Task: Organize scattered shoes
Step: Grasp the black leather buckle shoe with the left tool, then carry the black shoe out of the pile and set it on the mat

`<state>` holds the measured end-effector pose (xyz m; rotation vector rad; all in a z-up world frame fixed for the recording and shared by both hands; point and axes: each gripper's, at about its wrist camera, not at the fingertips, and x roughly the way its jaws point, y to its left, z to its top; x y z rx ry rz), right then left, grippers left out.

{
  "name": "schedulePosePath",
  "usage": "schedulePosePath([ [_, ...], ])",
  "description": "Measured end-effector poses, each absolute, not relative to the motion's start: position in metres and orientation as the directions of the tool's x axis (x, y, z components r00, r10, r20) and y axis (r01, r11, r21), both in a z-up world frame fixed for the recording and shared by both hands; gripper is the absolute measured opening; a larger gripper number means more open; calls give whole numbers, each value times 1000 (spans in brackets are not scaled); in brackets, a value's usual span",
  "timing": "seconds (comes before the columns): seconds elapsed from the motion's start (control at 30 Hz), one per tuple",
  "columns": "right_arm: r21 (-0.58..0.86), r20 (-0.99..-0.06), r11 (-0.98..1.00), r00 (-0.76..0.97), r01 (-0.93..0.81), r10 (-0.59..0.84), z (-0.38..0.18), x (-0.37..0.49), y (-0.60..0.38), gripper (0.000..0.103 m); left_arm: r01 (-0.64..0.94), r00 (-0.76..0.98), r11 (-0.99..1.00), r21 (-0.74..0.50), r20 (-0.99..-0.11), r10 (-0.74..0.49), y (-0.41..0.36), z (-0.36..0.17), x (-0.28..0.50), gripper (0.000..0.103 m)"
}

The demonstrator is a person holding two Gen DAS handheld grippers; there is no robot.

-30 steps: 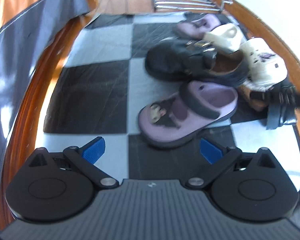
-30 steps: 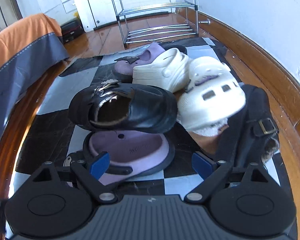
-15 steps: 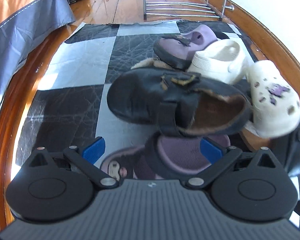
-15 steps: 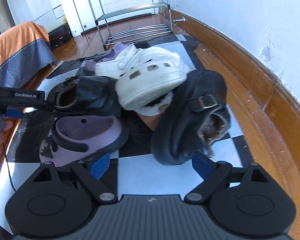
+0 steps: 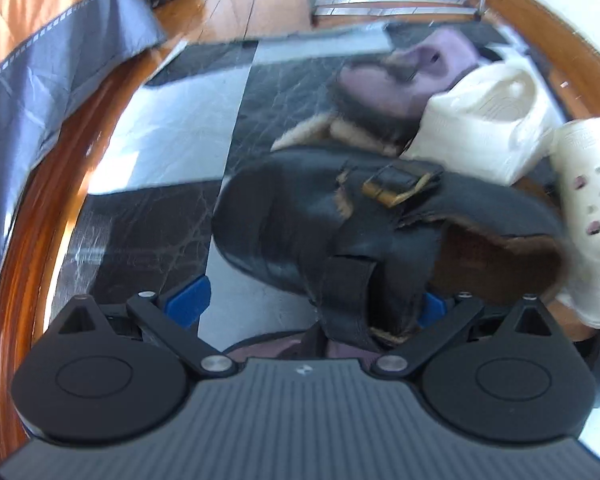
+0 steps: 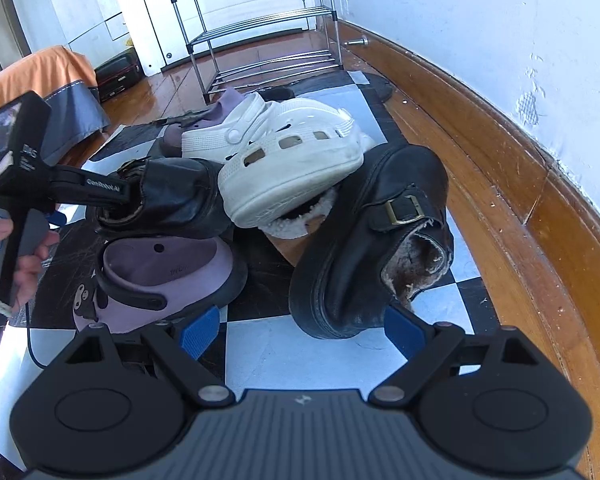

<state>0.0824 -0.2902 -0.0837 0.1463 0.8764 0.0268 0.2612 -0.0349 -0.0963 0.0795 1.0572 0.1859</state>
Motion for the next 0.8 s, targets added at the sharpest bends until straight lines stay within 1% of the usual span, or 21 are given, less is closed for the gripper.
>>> schedulePosePath([
  [0.03,138,-764,990,640,35,84,-84,83,-289,90,-135,493,976,170,-843,215,-34,-98,260,92],
  [0.07,136,-765,990,638,33,84,-84,83,-289,90,-139,497,975,174,-839,220,-35,-98,260,87],
  [0.1,132,-768,991,635,30,83,-84,84,-289,90,-131,507,974,187,-831,228,-39,-100,258,73],
  [0.13,128,-771,991,632,27,82,-84,86,-290,90,-114,505,975,192,-834,223,-43,-102,257,64],
  [0.17,123,-773,992,629,25,80,-84,87,-290,90,-97,503,976,196,-837,218,-47,-103,256,45],
  [0.2,118,-776,993,626,23,77,-84,87,-290,90,-91,499,974,208,-837,225,-50,-105,257,37],
  [0.27,106,-782,994,620,28,66,-87,87,-291,90,-85,498,971,222,-835,235,-53,-107,257,35],
  [0.33,102,-787,994,615,35,60,-89,86,-292,90,-90,506,966,243,-824,255,-55,-109,259,29],
  [0.4,101,-791,994,609,41,55,-91,85,-293,90,-104,501,957,272,-816,287,-55,-111,260,14],
  [0.47,98,-795,994,605,46,51,-92,84,-294,90,-137,496,956,260,-817,294,-49,-109,260,11],
  [0.53,91,-798,995,601,42,48,-93,82,-295,90,-256,491,954,153,-830,265,-29,-95,254,10],
  [0.6,85,-801,996,597,39,45,-94,81,-295,90,-342,497,934,98,-825,269,-13,-82,244,10],
  [0.7,75,-802,996,596,42,35,-95,77,-296,90,-368,490,928,60,-835,249,1,-78,236,10],
  [0.8,85,-802,995,597,57,34,-95,72,-297,90,-335,536,941,43,-813,228,13,-70,221,10],
])
